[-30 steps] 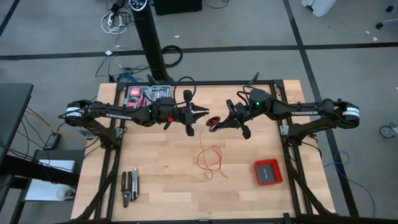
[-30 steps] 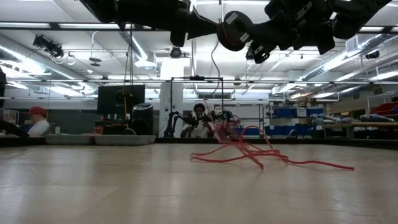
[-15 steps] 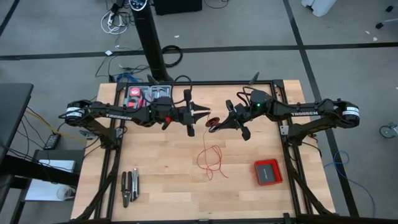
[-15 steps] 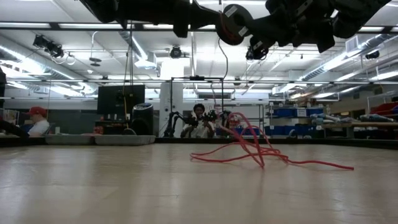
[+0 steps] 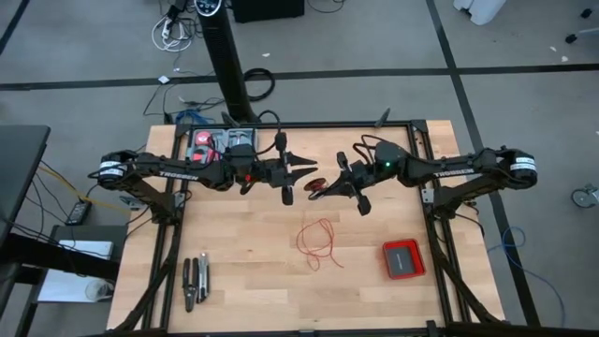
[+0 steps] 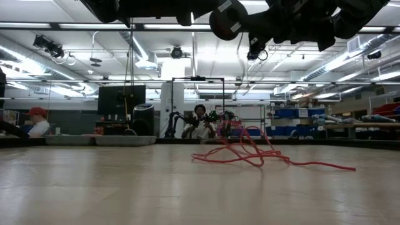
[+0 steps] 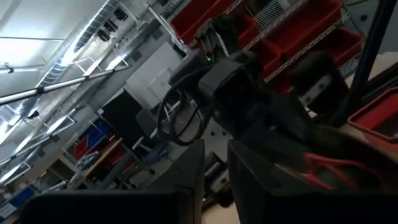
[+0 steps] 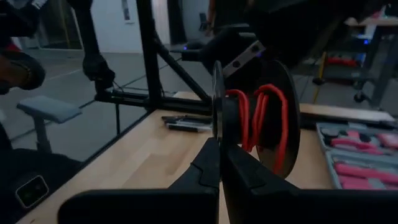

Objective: Coil cords
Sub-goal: Coil the red wire onto the spool

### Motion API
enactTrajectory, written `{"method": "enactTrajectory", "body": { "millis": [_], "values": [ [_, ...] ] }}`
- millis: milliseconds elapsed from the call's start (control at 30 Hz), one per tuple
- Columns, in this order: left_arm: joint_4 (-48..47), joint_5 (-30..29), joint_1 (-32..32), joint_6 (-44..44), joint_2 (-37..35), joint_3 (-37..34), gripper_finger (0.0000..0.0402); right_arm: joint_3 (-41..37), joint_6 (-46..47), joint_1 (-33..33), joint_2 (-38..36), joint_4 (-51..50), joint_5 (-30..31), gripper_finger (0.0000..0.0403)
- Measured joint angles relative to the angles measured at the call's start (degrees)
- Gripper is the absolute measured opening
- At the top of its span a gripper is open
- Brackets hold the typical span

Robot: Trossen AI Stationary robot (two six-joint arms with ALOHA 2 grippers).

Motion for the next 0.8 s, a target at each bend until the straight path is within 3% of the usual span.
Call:
{"method": "enactTrajectory", "body": {
  "millis": [267,467,800],
  "values": [
    [-2.45,-10.01,-0.52,-6.23,0.02,0.0,0.0074,0.0,0.47,-0.66,1.93,0.21,-1.12,0.0001],
    [-10.32,-8.96,-0.55,-9.43,0.02,-0.22,0.0074,0.0,0.96,-1.27,1.58,0.23,-5.26,0.0001],
    [-4.23,-0.7,-0.11,-20.39,0.02,-7.74,0.0074,0.0,-1.27,-1.24,-0.38,3.7,-4.08,0.0001]
  ]
}}
